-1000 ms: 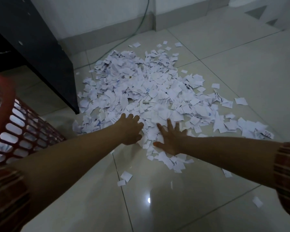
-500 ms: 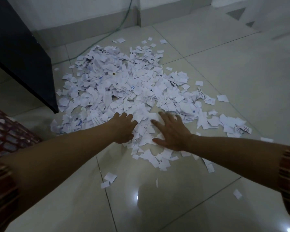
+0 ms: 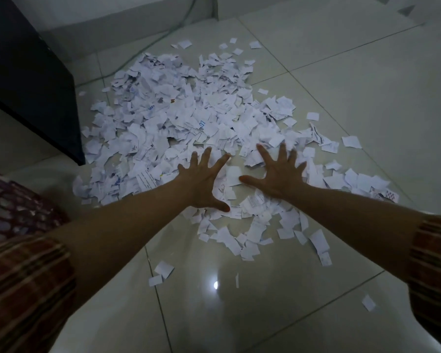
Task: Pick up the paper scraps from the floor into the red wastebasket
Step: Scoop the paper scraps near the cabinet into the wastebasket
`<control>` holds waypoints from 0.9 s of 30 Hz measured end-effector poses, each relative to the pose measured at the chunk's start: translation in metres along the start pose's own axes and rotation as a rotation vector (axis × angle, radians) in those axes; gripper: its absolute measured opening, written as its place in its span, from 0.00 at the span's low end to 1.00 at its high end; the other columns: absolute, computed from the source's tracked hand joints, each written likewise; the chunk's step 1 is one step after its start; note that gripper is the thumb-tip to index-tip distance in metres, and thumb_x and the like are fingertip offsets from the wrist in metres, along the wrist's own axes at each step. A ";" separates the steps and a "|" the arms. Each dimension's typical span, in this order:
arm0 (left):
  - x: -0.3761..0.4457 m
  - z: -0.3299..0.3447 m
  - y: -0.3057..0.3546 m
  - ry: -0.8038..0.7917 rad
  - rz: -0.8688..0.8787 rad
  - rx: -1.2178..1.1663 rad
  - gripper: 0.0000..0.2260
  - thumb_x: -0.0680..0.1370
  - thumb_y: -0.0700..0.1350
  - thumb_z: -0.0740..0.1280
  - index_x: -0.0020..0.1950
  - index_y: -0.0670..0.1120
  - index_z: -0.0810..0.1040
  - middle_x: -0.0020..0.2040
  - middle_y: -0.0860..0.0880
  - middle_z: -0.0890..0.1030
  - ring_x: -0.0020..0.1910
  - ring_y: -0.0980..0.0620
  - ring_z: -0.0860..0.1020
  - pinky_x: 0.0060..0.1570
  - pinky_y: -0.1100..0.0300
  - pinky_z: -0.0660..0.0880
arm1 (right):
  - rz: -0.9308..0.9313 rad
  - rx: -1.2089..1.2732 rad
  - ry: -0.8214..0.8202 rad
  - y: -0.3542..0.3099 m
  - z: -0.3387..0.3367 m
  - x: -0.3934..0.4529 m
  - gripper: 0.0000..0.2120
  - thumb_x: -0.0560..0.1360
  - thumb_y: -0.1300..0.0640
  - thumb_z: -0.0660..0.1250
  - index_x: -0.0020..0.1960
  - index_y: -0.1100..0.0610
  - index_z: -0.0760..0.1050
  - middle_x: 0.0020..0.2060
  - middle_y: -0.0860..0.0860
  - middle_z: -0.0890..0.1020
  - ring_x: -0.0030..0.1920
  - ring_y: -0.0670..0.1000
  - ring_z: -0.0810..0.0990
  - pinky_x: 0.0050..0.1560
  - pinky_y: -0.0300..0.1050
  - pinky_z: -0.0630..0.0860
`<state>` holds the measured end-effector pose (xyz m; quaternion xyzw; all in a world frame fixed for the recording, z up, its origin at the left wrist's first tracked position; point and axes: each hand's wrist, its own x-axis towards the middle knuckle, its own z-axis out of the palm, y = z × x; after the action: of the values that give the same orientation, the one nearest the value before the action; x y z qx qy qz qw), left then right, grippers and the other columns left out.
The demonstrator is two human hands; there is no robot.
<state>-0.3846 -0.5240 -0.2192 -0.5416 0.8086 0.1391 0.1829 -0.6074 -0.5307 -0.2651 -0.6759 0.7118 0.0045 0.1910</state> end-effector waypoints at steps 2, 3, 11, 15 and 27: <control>0.004 0.003 -0.004 -0.016 -0.025 -0.035 0.61 0.57 0.77 0.67 0.74 0.62 0.30 0.77 0.42 0.31 0.75 0.31 0.39 0.67 0.27 0.54 | -0.095 -0.075 -0.007 -0.010 0.007 -0.001 0.46 0.64 0.20 0.54 0.76 0.35 0.43 0.78 0.58 0.45 0.76 0.68 0.43 0.69 0.73 0.45; 0.006 0.004 -0.006 -0.023 -0.036 -0.057 0.61 0.56 0.77 0.68 0.73 0.63 0.29 0.76 0.42 0.30 0.75 0.31 0.38 0.67 0.26 0.53 | -0.140 -0.126 0.019 -0.015 0.011 -0.003 0.43 0.67 0.22 0.54 0.76 0.36 0.46 0.77 0.58 0.49 0.75 0.67 0.47 0.69 0.72 0.47; 0.022 0.012 0.000 -0.174 -0.077 -0.106 0.51 0.65 0.70 0.71 0.77 0.63 0.41 0.77 0.38 0.37 0.75 0.30 0.41 0.70 0.34 0.56 | -0.403 -0.227 0.281 -0.018 0.022 -0.010 0.19 0.72 0.46 0.65 0.61 0.51 0.75 0.55 0.61 0.76 0.51 0.63 0.74 0.46 0.54 0.68; 0.028 0.005 0.001 0.003 -0.060 -0.064 0.39 0.70 0.61 0.72 0.75 0.54 0.58 0.71 0.37 0.57 0.67 0.33 0.62 0.62 0.45 0.69 | -0.466 -0.199 0.220 -0.016 0.012 -0.010 0.17 0.70 0.54 0.67 0.58 0.57 0.76 0.51 0.62 0.75 0.46 0.63 0.74 0.41 0.51 0.68; 0.011 -0.004 -0.016 0.086 0.018 0.062 0.15 0.80 0.38 0.59 0.67 0.46 0.67 0.59 0.38 0.70 0.51 0.39 0.76 0.41 0.55 0.69 | -0.475 -0.083 -0.041 -0.026 -0.005 -0.016 0.07 0.74 0.59 0.65 0.52 0.58 0.75 0.48 0.59 0.73 0.46 0.63 0.76 0.45 0.52 0.74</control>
<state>-0.3739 -0.5406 -0.2207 -0.5337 0.8246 0.0923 0.1634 -0.5833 -0.5190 -0.2492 -0.8315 0.5279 0.0025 0.1728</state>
